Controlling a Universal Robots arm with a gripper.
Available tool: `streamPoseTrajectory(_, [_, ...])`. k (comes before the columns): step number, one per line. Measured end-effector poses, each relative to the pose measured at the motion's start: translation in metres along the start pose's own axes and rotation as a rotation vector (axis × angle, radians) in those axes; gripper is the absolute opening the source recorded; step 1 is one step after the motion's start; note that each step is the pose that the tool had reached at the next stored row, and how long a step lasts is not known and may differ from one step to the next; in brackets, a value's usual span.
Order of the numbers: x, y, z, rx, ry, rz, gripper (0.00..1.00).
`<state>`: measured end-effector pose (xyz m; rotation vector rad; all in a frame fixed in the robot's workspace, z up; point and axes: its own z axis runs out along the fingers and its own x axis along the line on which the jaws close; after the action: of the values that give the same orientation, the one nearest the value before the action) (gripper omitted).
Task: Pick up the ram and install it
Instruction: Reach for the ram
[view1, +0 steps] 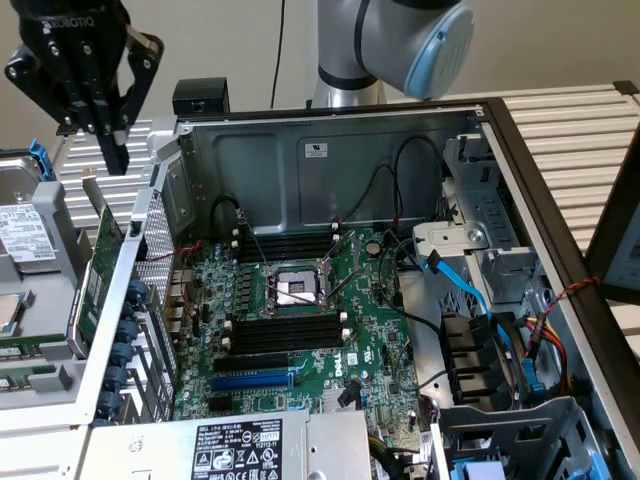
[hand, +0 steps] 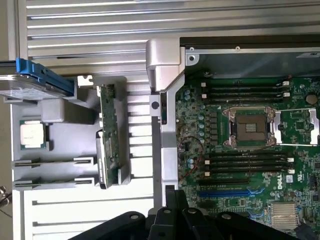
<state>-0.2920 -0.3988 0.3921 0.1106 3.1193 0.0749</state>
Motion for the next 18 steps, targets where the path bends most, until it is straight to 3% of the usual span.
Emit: streamPoseTrajectory(18, [0.081, -0.0077, -0.0002, 0.0000, 0.0000, 0.000, 0.11])
